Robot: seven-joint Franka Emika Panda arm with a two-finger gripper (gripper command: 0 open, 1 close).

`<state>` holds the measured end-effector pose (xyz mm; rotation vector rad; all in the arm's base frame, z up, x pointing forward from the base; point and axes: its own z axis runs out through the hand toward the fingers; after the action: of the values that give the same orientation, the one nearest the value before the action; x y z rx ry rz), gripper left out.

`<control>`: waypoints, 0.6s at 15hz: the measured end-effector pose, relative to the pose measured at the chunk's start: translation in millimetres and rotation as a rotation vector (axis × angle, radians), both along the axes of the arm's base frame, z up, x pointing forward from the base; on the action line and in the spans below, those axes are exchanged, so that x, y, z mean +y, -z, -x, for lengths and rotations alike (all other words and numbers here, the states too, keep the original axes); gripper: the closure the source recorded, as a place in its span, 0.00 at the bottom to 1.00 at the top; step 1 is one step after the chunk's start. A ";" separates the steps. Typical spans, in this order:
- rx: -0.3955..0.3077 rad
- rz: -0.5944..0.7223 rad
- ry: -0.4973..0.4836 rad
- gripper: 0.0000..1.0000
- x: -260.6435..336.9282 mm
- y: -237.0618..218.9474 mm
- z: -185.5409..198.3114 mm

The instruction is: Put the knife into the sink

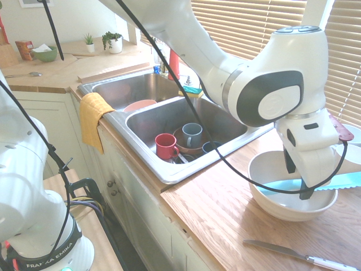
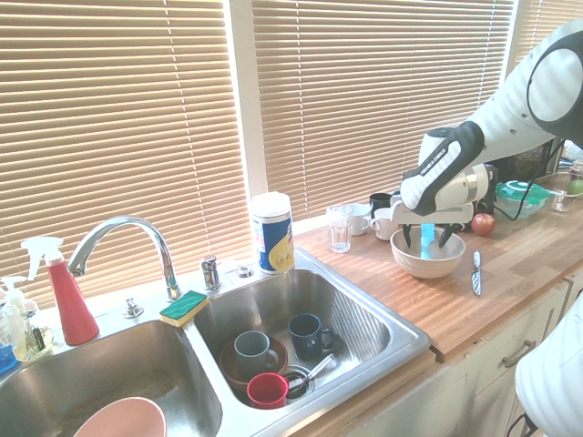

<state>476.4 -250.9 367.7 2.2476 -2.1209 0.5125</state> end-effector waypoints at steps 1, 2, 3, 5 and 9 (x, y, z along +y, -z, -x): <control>-0.004 0.001 0.006 1.00 -1.6 0.9 -3.2; -0.005 0.003 0.011 1.00 -4.3 1.4 -6.2; -0.006 0.005 0.016 1.00 -7.3 2.0 -8.6; -0.005 0.008 0.023 1.00 -13.2 3.9 -11.7; -0.003 0.010 0.028 1.00 -17.5 6.5 -15.4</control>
<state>491.8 -268.3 361.2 2.2094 -2.1434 0.5249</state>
